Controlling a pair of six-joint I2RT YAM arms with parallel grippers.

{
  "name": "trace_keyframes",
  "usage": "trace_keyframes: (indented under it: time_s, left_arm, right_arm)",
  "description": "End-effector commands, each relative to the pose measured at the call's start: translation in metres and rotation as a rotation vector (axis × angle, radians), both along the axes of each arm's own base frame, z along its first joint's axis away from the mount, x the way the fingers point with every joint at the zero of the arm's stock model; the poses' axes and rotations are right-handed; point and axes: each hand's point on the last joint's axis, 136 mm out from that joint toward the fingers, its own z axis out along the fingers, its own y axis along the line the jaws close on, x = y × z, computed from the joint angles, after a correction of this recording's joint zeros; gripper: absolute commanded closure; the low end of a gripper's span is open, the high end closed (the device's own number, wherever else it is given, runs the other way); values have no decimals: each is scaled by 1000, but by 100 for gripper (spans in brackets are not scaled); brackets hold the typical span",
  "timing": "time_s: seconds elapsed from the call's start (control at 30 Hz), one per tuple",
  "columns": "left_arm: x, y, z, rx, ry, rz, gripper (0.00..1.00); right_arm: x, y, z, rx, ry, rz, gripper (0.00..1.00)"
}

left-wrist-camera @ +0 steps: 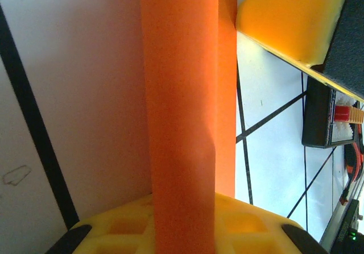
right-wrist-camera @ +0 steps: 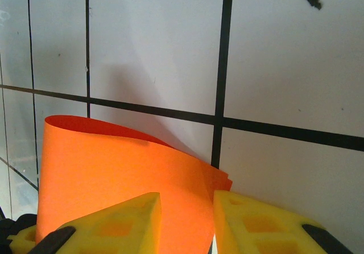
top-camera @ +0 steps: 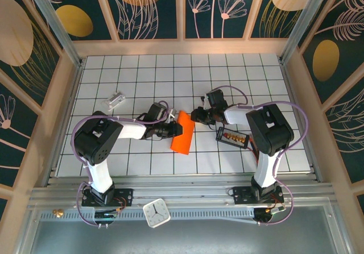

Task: Fold a paper plane with a square sheet of paper (pick it up from the middle)
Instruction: Hold the square sheet of paper at the center of the table.

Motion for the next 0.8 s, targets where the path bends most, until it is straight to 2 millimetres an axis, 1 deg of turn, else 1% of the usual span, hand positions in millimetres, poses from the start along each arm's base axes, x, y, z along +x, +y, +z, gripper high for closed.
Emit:
trace_keyframes:
  time_s: [0.0, 0.17, 0.27, 0.3, 0.37, 0.43, 0.47, 0.53, 0.63, 0.77]
  left_arm:
    - [-62, 108, -134, 548, 216, 90, 78]
    - [-62, 108, -134, 549, 217, 91, 79]
    - [-61, 108, -135, 550, 216, 90, 78]
    - [-61, 108, -134, 550, 216, 91, 78]
    - [-61, 108, -134, 550, 216, 91, 78]
    - [-61, 109, -135, 551, 218, 92, 78]
    - [-62, 109, -135, 552, 217, 92, 79]
    - [-61, 108, -134, 551, 217, 91, 79]
    - [-61, 109, -134, 551, 218, 94, 78]
    - [-61, 109, -135, 551, 217, 95, 79]
  right_arm:
    - [8, -8, 23, -14, -63, -17, 68]
    - [-4, -7, 30, 4, -62, -11, 69]
    - [-14, -1, 31, 15, -54, 9, 74]
    - [-17, 1, 29, 15, -48, 14, 76]
    - [-24, 6, 27, 18, -36, 27, 85]
    - [-29, 9, 25, 22, -26, 36, 96]
    - [-32, 11, 24, 23, -20, 40, 100]
    - [-36, 11, 23, 26, -11, 37, 100]
    - [-49, 19, 19, 29, 10, 63, 100]
    - [-60, 25, 12, 32, 39, 73, 100]
